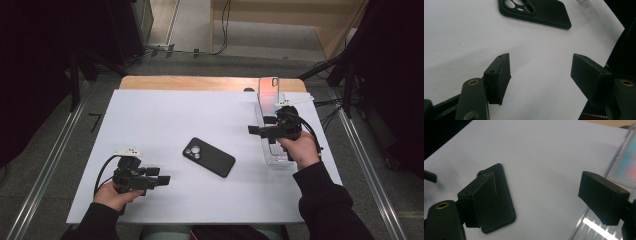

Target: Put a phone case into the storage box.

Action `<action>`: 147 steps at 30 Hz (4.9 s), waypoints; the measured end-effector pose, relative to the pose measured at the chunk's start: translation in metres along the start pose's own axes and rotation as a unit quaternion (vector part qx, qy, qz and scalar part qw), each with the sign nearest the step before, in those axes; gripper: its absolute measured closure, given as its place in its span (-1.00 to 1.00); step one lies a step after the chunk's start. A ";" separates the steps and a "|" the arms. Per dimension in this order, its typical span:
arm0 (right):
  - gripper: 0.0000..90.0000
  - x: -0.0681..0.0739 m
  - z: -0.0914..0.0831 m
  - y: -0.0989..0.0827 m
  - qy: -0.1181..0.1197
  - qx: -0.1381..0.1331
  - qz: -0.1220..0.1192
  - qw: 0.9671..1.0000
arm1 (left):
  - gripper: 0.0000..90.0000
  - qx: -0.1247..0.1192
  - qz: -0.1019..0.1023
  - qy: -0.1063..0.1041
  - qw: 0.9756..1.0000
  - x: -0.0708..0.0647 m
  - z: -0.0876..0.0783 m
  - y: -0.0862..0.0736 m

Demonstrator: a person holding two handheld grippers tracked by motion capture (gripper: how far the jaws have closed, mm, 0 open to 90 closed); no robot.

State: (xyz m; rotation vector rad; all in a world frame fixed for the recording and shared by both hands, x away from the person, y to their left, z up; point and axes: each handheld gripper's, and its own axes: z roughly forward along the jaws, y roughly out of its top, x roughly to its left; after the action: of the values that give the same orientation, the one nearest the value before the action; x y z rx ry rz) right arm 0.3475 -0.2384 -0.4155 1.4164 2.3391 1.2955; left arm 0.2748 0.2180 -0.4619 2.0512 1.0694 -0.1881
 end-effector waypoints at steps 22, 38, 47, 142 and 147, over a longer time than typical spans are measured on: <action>-0.71 0.030 -0.014 -0.049 0.056 0.032 -0.040 0.997 | -0.34 0.003 0.026 -0.012 1.000 -0.004 0.004 0.005; -0.71 0.037 -0.016 -0.086 0.077 0.056 -0.062 0.993 | -0.34 -0.001 0.035 -0.018 0.999 -0.007 0.001 0.001; -0.71 0.036 -0.019 -0.104 0.074 0.062 -0.077 0.992 | -0.34 -0.003 0.039 -0.022 0.999 -0.009 0.001 0.000; -1.00 0.075 0.084 -0.030 0.101 0.071 -0.111 0.986 | -0.34 0.001 0.041 -0.011 0.999 -0.008 0.001 -0.006; -1.00 0.076 0.091 -0.026 0.101 0.074 -0.113 0.986 | -0.34 -0.003 0.040 -0.010 0.999 -0.007 0.000 -0.006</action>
State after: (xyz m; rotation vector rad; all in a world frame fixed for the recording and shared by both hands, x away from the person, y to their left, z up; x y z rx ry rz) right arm 0.3319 -0.1305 -0.4678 1.0558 2.6854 1.2781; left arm 0.2655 0.2153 -0.4624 2.0792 0.9725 -0.1647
